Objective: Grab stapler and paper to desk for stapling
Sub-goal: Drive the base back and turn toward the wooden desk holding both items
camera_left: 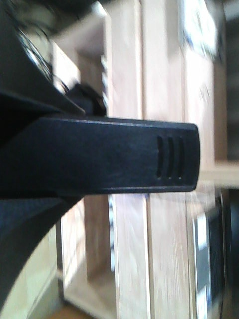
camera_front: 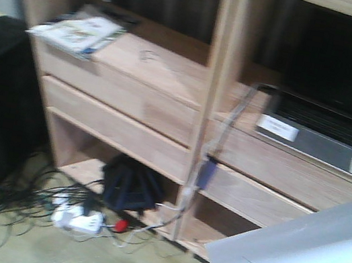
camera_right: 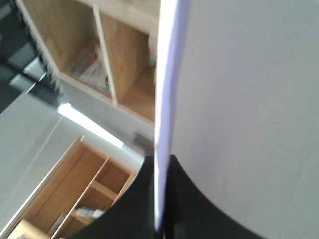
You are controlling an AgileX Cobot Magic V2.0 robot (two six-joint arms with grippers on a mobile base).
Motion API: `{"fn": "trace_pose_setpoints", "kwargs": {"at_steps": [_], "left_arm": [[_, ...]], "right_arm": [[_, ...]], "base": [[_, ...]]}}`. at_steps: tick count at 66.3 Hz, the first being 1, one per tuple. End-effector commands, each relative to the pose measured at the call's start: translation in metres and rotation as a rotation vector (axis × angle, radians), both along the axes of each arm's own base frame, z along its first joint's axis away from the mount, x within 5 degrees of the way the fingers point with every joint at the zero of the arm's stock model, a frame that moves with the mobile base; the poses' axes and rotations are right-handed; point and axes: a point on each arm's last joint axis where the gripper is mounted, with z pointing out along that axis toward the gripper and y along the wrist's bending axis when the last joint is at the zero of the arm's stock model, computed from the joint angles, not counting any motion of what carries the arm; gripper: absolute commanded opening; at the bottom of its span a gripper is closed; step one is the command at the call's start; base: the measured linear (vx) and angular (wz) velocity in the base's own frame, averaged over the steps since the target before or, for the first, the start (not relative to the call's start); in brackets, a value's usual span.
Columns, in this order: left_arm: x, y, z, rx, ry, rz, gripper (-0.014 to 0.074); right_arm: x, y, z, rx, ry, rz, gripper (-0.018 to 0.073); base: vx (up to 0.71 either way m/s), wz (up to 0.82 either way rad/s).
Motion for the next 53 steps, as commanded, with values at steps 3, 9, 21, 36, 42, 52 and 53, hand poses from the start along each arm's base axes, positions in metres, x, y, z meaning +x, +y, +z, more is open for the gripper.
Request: {"fn": "trace_pose_setpoints", "kwargs": {"at_steps": [3, 9, 21, 36, 42, 52, 53], "left_arm": [[0.0019, -0.0019, 0.0191, -0.065, -0.120, -0.011, -0.0007], [0.0019, -0.0019, 0.0191, -0.065, -0.120, -0.011, -0.0007], [0.0019, -0.0019, 0.0191, -0.065, -0.120, -0.011, -0.0007], [0.0019, -0.0019, 0.0191, -0.065, -0.120, -0.011, -0.0007], [0.0019, -0.0019, 0.0191, -0.065, -0.120, -0.011, -0.0007], [0.0019, -0.0019, 0.0191, -0.065, -0.120, -0.011, -0.0007], [0.0019, -0.0019, 0.0191, -0.065, -0.120, -0.011, -0.0007]], "right_arm": [[-0.0032, 0.0003, 0.0154, 0.013, -0.091, 0.008, -0.0005], [-0.0032, 0.0003, 0.0154, 0.013, -0.091, 0.008, -0.0005], [-0.0033, 0.0003, 0.0155, 0.013, -0.092, 0.008, -0.0005], [-0.0033, 0.0003, 0.0154, 0.013, -0.092, 0.008, -0.0005], [-0.0033, 0.0003, 0.0154, 0.013, -0.092, 0.008, -0.0005], [-0.0033, 0.0003, 0.0154, 0.013, -0.092, 0.008, -0.0005], [-0.0033, 0.0003, 0.0154, 0.013, -0.092, 0.008, -0.0005]], "base": [[-0.02, 0.64], [-0.01, 0.63], [0.02, 0.59], [0.05, 0.56], [0.07, 0.58], [0.08, 0.60], [0.09, 0.62]]}}
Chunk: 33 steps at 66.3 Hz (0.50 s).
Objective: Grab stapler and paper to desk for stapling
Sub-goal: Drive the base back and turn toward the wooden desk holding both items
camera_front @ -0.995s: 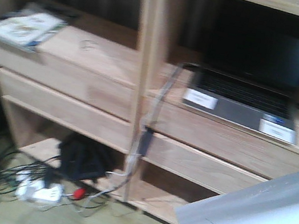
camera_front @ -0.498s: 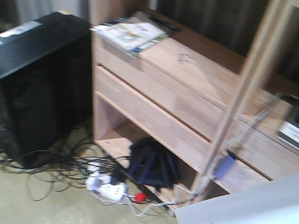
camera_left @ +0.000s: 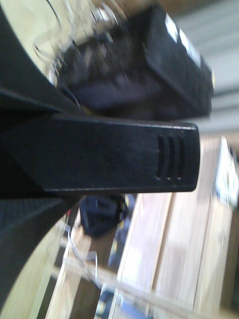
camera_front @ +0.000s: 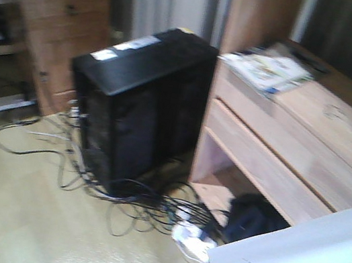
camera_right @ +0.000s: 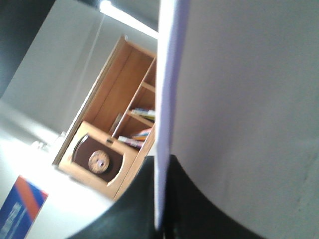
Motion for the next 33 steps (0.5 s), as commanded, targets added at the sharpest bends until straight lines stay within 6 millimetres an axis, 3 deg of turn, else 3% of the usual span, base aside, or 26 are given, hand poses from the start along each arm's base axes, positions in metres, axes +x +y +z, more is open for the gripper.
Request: {"fn": "trace_pose_setpoints", "kwargs": {"at_steps": [1, 33], "left_arm": [[0.0019, -0.0019, 0.0191, -0.065, -0.120, -0.011, -0.0007], [0.0019, -0.0019, 0.0191, -0.065, -0.120, -0.011, -0.0007]], "right_arm": [[-0.0033, 0.0003, 0.0154, 0.013, -0.092, 0.008, -0.0005], [-0.0033, 0.0003, 0.0154, 0.013, -0.092, 0.008, -0.0005]], "base": [[0.10, 0.62], [0.13, 0.68]]}}
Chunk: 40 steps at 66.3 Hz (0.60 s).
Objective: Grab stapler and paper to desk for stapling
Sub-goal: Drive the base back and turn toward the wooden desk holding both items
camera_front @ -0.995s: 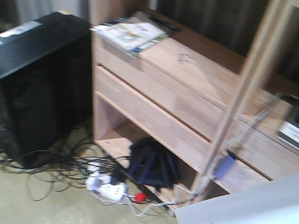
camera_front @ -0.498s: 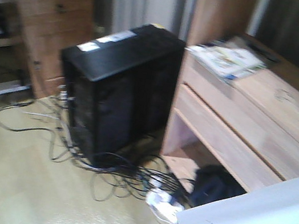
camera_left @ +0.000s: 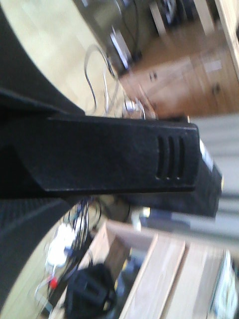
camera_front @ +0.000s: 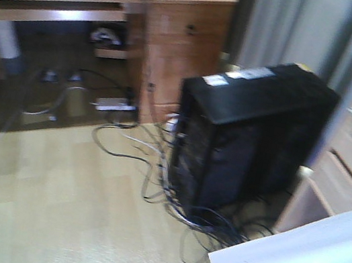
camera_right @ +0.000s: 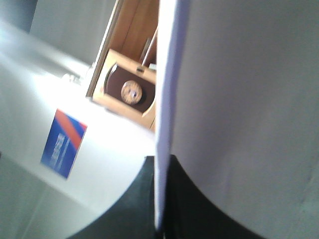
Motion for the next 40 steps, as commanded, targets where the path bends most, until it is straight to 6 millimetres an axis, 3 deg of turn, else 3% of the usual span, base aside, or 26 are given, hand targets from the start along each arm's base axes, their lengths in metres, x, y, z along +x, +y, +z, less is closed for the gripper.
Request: {"fn": "trace_pose_setpoints", "kwargs": {"at_steps": [1, 20, 40], "left_arm": [[0.0019, -0.0019, 0.0191, -0.065, -0.120, -0.011, -0.0007], [0.0019, -0.0019, 0.0191, -0.065, -0.120, -0.011, -0.0007], [0.0019, -0.0019, 0.0191, -0.065, -0.120, -0.011, -0.0007]], "right_arm": [[-0.0033, 0.0003, 0.0154, 0.013, -0.092, 0.008, -0.0005], [-0.0033, 0.0005, 0.0153, 0.013, -0.091, 0.011, -0.0005], [-0.0033, 0.0005, 0.0153, 0.013, -0.091, 0.011, -0.0005]], "base": [[0.16, 0.65], [0.17, 0.53], [0.20, 0.25]]}}
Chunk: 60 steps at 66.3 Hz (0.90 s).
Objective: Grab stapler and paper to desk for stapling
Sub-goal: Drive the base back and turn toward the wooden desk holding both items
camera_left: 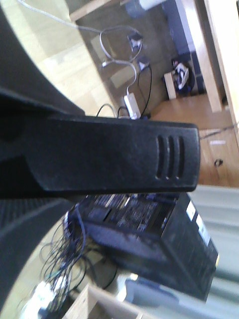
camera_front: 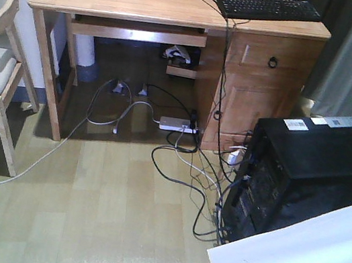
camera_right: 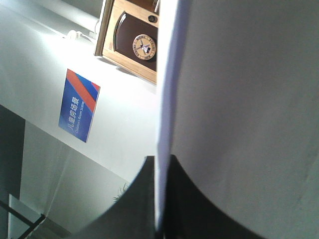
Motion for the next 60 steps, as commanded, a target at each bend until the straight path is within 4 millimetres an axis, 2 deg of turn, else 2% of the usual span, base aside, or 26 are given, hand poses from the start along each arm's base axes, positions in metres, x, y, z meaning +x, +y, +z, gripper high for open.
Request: {"fn": "trace_pose_setpoints", "kwargs": {"at_steps": [1, 60], "left_arm": [[0.0019, -0.0019, 0.0191, -0.065, -0.120, -0.011, -0.0007], [0.0019, -0.0019, 0.0191, -0.065, -0.120, -0.011, -0.0007]], "right_arm": [[-0.0033, 0.0005, 0.0153, 0.013, -0.091, 0.011, -0.0005], [-0.0033, 0.0005, 0.0154, 0.013, -0.092, 0.011, -0.0005]], "base": [[0.23, 0.15], [0.29, 0.09]]}}
